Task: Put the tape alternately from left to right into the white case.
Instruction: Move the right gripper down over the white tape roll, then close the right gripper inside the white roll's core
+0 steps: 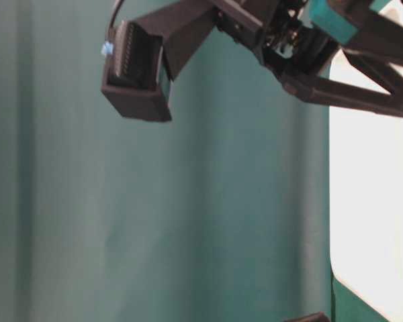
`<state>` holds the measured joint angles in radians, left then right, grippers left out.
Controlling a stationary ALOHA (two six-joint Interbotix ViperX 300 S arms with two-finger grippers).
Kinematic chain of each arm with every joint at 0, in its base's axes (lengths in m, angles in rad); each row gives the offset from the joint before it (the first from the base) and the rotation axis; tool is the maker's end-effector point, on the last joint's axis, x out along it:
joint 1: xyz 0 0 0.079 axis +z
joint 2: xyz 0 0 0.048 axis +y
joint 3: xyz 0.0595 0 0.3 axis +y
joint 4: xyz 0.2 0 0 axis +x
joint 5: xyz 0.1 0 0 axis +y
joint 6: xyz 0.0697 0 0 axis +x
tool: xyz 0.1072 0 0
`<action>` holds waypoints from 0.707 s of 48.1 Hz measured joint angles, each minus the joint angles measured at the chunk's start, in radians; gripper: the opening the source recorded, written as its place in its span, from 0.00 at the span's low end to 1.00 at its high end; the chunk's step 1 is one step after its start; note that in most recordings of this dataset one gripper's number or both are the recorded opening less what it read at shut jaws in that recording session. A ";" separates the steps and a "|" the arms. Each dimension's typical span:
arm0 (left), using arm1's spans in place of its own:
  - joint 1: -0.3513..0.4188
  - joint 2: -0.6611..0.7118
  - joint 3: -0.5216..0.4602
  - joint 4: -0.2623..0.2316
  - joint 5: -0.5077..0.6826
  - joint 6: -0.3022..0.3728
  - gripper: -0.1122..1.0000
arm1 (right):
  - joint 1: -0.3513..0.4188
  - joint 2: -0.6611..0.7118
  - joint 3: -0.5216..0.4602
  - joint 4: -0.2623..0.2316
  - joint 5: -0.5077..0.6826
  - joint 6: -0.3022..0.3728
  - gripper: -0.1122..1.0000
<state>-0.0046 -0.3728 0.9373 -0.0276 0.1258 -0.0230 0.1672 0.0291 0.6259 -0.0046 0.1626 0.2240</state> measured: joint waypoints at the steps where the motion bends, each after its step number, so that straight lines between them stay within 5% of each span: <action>1: 0.000 0.000 0.000 0.000 -0.002 0.002 0.96 | 0.002 0.006 -0.003 0.000 0.002 0.002 0.90; 34: 0.000 0.000 -0.002 0.000 0.014 0.000 0.96 | 0.021 0.141 -0.094 0.000 0.006 0.009 0.90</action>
<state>-0.0046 -0.3728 0.9357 -0.0276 0.1396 -0.0230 0.1887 0.1703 0.5323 -0.0046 0.1687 0.2332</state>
